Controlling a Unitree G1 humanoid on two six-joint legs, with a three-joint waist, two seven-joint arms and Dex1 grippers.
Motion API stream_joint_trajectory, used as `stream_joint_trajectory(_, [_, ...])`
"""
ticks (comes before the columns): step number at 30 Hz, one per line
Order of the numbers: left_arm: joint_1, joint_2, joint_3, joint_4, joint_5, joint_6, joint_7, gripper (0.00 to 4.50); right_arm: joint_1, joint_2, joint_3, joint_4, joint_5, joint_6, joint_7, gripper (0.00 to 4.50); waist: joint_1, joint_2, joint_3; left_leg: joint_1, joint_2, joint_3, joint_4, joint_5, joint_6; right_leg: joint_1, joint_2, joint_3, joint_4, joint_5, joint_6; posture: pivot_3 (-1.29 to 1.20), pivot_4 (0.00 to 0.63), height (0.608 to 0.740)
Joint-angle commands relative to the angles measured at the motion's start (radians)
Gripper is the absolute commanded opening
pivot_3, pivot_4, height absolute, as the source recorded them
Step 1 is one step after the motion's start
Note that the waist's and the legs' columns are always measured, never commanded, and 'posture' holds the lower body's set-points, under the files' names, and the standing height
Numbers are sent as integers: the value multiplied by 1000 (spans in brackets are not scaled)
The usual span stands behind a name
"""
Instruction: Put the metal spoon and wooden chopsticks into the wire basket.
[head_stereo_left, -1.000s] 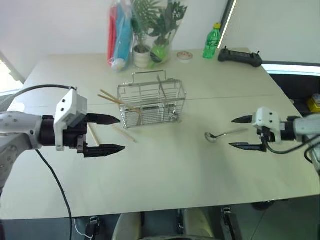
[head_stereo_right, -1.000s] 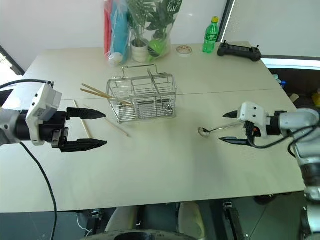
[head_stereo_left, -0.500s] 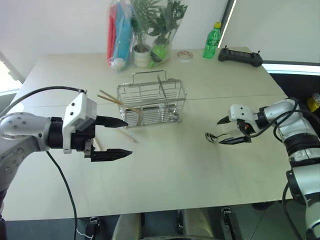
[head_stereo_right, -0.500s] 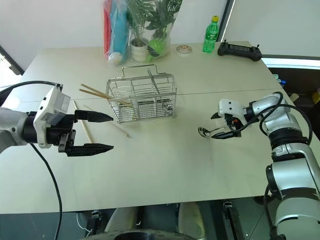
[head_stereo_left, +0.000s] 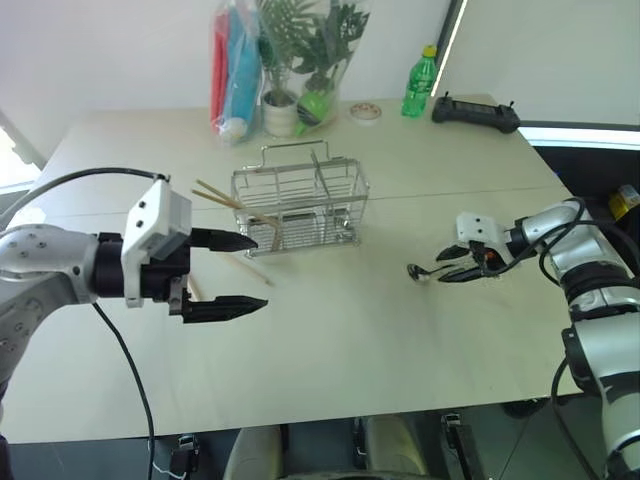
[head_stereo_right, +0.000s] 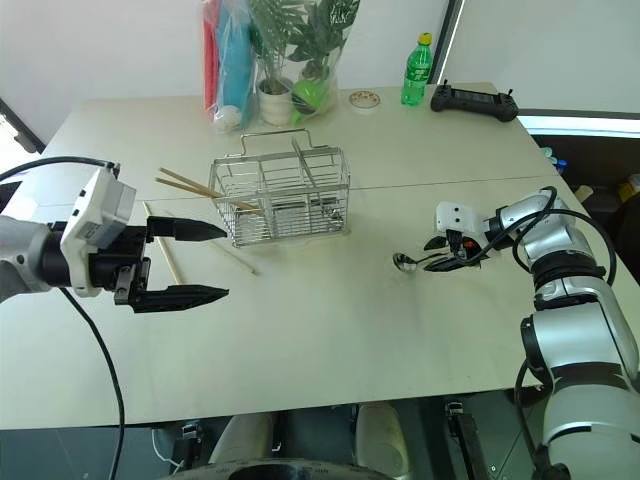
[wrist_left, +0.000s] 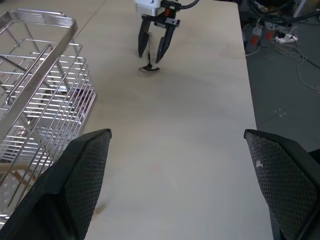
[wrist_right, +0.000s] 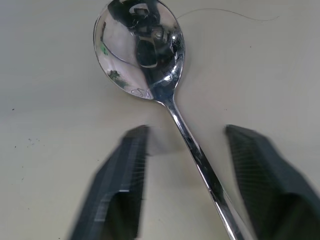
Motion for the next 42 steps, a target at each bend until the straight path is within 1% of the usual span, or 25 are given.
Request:
stream_joint_trajectory(1, [-26,21,26,-10,-23,-1,-1,4500,-11,-2,-17,1,-4,-14,-3,140,0,-1,0,0,0,0,0,0,0,0,0,0,0,0,0,0,150,703])
stream_joint_trajectory(11, [-43,18,4,5,-14,-14,-10,4500,-4,-4,-28,-10,-3,-18,-9,140,1,-1,-1,1,0,0,0,0,0,1,0,0,0,0,0,0,150,703])
stream_joint_trajectory(16, [-53,19,-2,17,-7,-19,-14,4500,7,-5,-63,-51,40,4,11,140,0,-1,-1,1,0,0,0,0,0,1,0,0,0,0,0,0,150,703])
stream_joint_trajectory(18, [-58,18,-6,23,-2,-23,-17,4500,13,-3,-74,-65,49,13,15,63,0,-1,-1,1,0,0,0,0,0,1,0,0,0,0,0,0,150,703])
stream_joint_trajectory(22, [-89,9,-34,53,24,-39,-25,4500,47,-13,-102,-139,67,-14,-46,63,0,-1,0,1,0,0,0,0,0,1,1,0,0,0,0,0,150,703])
stream_joint_trajectory(24, [-98,8,-39,60,29,-43,-29,4500,80,-34,-139,-240,123,27,-13,63,1,-1,0,0,0,0,0,0,0,1,1,0,0,0,0,0,150,703])
stream_joint_trajectory(28, [-107,5,-37,73,35,-48,-33,4500,194,-101,-224,-557,272,198,58,63,5,2,1,0,0,0,0,0,0,0,0,0,0,2,4,0,150,703])
stream_joint_trajectory(30, [-112,0,-36,82,39,-51,-32,4500,259,-150,-292,-778,392,358,71,63,8,2,1,0,0,0,-1,0,0,0,0,0,0,1,4,0,150,703])
stream_joint_trajectory(31, [-113,-2,-36,86,43,-54,-31,4500,274,-166,-329,-888,469,469,59,63,9,2,1,-1,0,0,-1,0,0,0,0,0,0,1,4,0,150,703])
stream_joint_trajectory(32, [-114,-5,-37,90,47,-58,-31,4500,279,-174,-363,-980,543,568,38,63,8,2,1,-1,0,0,-1,0,0,0,0,0,0,1,4,0,150,703])
stream_joint_trajectory(34, [-120,-15,-37,102,53,-65,-21,4500,234,-142,-426,-1110,673,745,-80,63,1,2,2,0,0,0,-1,0,0,0,0,0,0,1,4,0,150,703])
stream_joint_trajectory(36, [-131,-29,-39,117,59,-70,-9,4500,144,-59,-469,-1178,753,873,-269,63,-6,2,2,1,1,0,-1,0,0,0,0,1,1,0,1,0,150,703])
stream_joint_trajectory(39, [-152,-52,-41,132,67,-74,3,4500,24,99,-499,-1226,810,1000,-546,63,-2,1,1,3,2,0,-1,0,0,0,1,1,2,1,1,0,150,703])
stream_joint_trajectory(42, [-173,-67,-46,150,79,-81,10,4500,-17,232,-485,-1253,807,1033,-728,63,8,-2,-1,2,2,-1,-1,0,0,-2,2,0,3,1,-1,0,150,703])
